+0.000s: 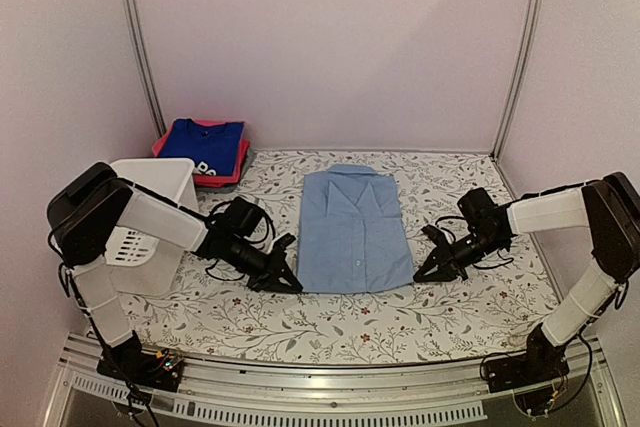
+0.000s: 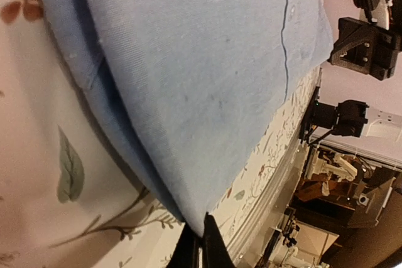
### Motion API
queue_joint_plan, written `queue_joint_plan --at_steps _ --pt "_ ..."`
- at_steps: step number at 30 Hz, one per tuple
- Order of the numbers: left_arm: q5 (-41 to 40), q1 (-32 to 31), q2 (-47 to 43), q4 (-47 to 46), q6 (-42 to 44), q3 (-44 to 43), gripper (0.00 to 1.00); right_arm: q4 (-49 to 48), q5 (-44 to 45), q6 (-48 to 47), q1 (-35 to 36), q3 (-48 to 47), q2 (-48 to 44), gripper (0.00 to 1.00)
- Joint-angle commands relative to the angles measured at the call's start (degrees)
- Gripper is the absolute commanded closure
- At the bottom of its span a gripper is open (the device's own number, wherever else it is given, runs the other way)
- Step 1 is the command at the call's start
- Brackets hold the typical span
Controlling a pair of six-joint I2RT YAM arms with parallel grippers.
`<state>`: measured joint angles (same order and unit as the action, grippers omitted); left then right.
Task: Fold and stack the mixed laundry pile
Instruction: Pick up the 2/3-rectangle-folded shirt from the center of the board, then fold the 2/3-rectangle-folded shirt at the center of the board.
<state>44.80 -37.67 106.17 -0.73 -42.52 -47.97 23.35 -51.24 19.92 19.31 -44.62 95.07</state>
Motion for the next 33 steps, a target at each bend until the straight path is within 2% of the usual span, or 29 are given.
queue_joint_plan --at_steps 1,6,11,19,22,24,29,33 --pt "3.12 -2.79 -7.38 5.27 0.04 3.37 1.00 7.48 -1.96 2.07 1.70 3.92 -10.40 1.00" --pt "3.90 -3.45 -14.94 9.36 -2.03 3.04 1.00 11.42 -3.47 4.87 1.85 3.05 -17.83 1.00" --pt "3.83 -1.46 -12.74 15.67 0.36 -6.72 1.00 11.91 -1.76 6.33 1.79 -5.28 -15.97 1.00" --pt "4.51 7.99 -1.19 17.61 1.27 -21.47 1.00 8.43 0.88 6.77 -3.91 -19.54 -2.37 1.00" --pt "4.63 10.22 4.88 16.46 0.42 -26.80 0.92 5.43 2.16 7.85 -4.46 -24.84 4.57 1.00" --pt "4.57 11.32 10.08 15.78 -0.07 -30.45 0.91 3.83 2.65 7.89 -4.54 -27.75 9.93 1.00" --pt "3.83 13.17 19.64 11.89 -1.55 -36.53 0.91 0.87 5.16 6.77 -4.82 -34.19 21.14 1.00" --pt "4.69 13.19 27.24 11.83 -1.81 -43.20 0.98 0.51 6.36 6.20 -4.98 -39.42 28.87 1.00"
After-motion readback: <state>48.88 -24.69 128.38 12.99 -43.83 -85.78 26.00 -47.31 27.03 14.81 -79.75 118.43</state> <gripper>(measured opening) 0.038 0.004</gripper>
